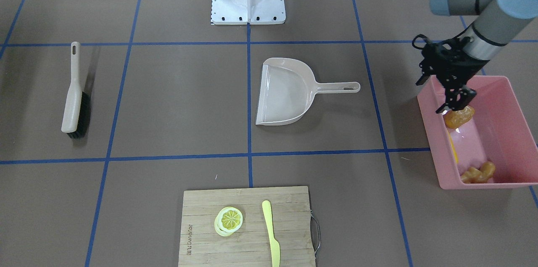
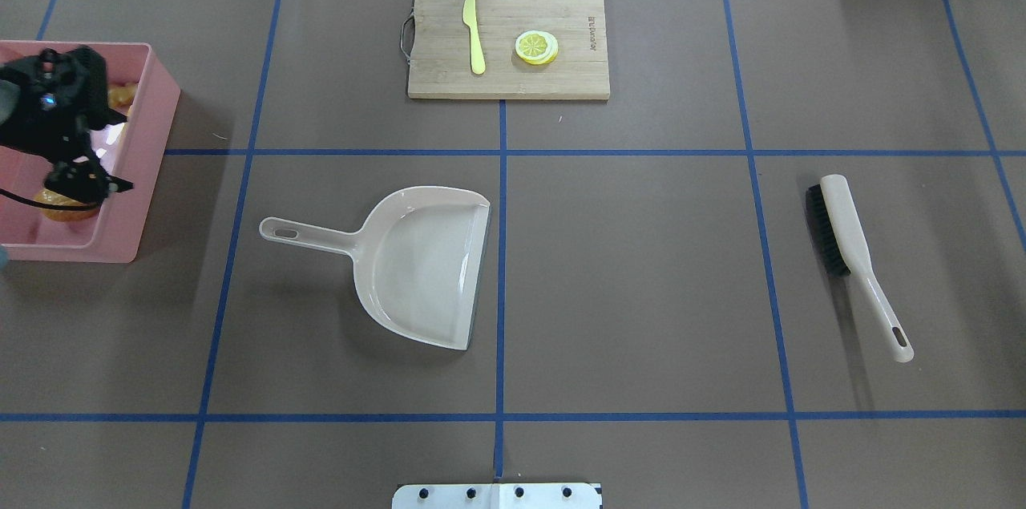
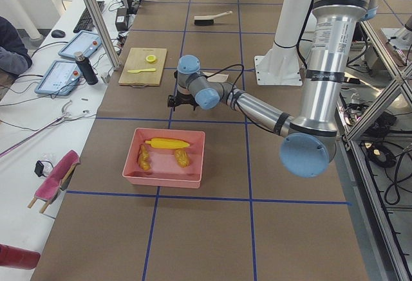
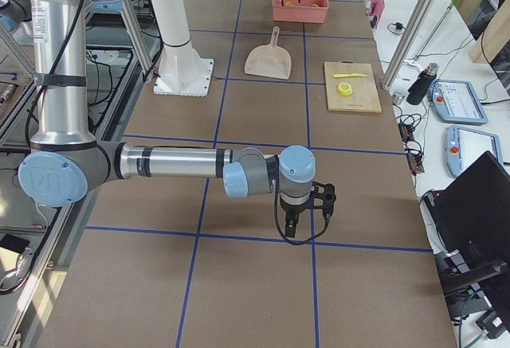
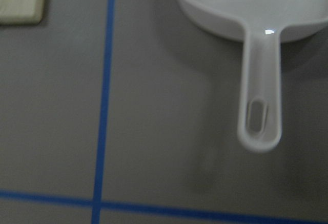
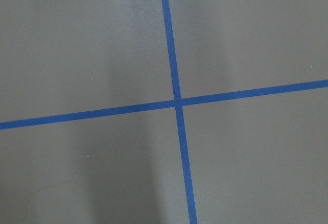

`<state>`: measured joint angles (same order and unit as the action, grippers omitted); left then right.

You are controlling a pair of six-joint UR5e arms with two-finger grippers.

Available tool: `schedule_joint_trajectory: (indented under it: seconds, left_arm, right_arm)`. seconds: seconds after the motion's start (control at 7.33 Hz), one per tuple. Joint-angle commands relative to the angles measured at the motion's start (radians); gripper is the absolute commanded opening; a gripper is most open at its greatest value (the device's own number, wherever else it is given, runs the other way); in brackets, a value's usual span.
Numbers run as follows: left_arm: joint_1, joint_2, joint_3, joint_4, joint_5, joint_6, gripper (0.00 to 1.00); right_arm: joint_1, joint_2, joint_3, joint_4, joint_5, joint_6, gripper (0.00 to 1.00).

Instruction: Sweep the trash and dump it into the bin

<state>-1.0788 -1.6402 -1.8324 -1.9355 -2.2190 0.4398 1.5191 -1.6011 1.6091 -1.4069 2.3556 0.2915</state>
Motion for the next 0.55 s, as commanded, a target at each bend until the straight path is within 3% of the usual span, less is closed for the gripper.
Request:
schedule_joint_trajectory:
  seconds: [0.0,0.41]
  left_arm:
    - [-0.189,0.046,0.069,0.129,-0.152,-0.061,0.99]
    - [-0.288,0.076,0.082,0.35,-0.168,-0.267,0.99]
  right_arm:
    - [0.001,-0.002,0.0,0.0,0.001,0.0,1.0]
    - [0.001,-0.002,0.0,0.0,0.001,0.0,1.0]
